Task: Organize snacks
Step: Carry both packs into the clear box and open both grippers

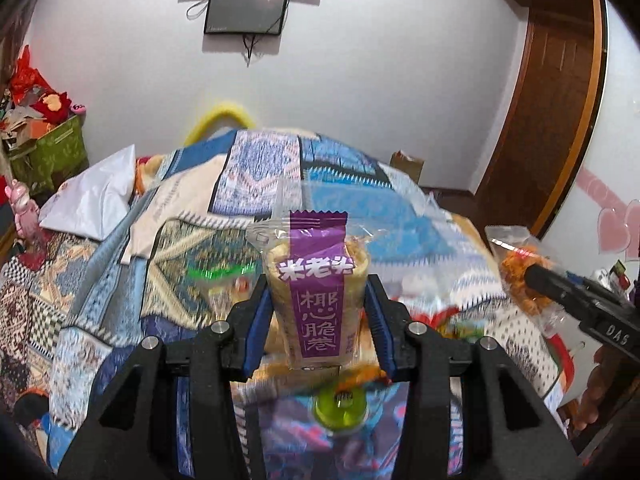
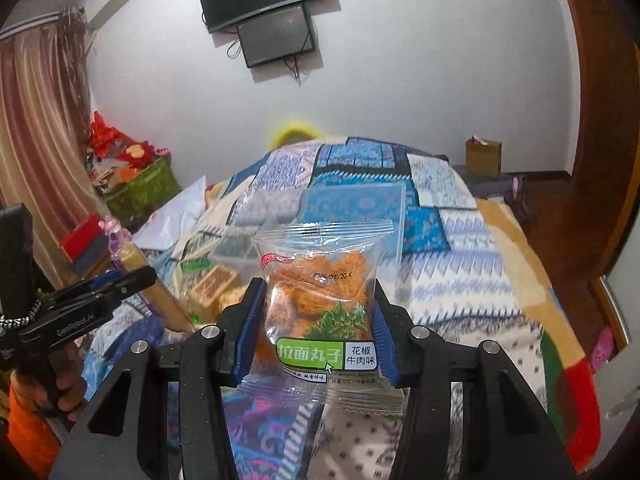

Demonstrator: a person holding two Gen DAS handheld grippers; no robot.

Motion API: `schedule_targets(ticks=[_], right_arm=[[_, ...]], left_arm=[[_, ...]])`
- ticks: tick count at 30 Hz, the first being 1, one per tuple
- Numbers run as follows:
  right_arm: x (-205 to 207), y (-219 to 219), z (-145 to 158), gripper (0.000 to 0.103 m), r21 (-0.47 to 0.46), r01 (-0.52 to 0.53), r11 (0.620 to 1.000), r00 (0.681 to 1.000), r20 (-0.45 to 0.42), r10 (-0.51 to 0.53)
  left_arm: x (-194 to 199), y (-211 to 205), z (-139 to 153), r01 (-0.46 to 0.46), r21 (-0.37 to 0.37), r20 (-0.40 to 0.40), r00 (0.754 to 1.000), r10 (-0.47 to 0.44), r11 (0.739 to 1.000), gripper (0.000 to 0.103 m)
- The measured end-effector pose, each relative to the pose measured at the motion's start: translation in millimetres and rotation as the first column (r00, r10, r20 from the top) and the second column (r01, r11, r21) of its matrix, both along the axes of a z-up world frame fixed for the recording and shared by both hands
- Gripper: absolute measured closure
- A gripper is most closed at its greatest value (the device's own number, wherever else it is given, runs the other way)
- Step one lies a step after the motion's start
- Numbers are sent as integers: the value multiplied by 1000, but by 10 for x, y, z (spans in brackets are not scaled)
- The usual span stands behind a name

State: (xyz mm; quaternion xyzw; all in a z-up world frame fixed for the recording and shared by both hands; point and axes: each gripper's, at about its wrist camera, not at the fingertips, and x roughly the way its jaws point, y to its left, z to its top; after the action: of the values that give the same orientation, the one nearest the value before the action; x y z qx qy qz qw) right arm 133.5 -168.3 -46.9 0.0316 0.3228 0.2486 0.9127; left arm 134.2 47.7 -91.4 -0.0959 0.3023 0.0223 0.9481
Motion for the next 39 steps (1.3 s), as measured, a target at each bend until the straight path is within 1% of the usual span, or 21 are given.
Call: schedule_targets(ticks=[7, 13, 19, 22, 26, 29, 33, 36, 39], right_arm=[[243, 90, 8, 57, 3, -1, 1000, 1000, 18, 1], [503, 185, 21, 57, -2, -5, 1000, 1000, 31, 5], [763, 279, -62, 57, -19, -1, 1000, 1000, 15, 2], [893, 335, -150, 57, -46, -5, 999, 1000, -6, 5], [1056, 399, -293, 57, -77, -13, 997, 999, -39, 10], [1174, 450, -411, 57, -103, -25, 994, 997, -73, 17], [1277, 529, -585, 57, -123, -47, 991, 990, -135, 30], [1320, 581, -683, 57, -134, -69, 989, 984, -175, 45], [1329, 613, -740, 56, -161, -67, 985, 982, -183, 37]], left_arm=[[282, 13, 176, 2, 7, 55, 998, -2, 1000, 58], [569, 22, 242, -6, 15, 91, 996, 4, 1000, 58], [915, 61, 166, -11, 7, 73, 997, 10, 1000, 58], [1074, 76, 76, -8, 15, 46, 999, 8, 1000, 58], [1268, 108, -112, -2, 20, -11, 1000, 3, 1000, 58], [1386, 150, -280, 2, -1, -67, 998, -2, 1000, 58], [1512, 174, -469, -2, -7, -130, 991, 1, 1000, 58], [1590, 153, -546, -1, -5, -165, 986, 0, 1000, 58], [1642, 153, -589, -11, -11, -187, 982, 9, 1000, 58]])
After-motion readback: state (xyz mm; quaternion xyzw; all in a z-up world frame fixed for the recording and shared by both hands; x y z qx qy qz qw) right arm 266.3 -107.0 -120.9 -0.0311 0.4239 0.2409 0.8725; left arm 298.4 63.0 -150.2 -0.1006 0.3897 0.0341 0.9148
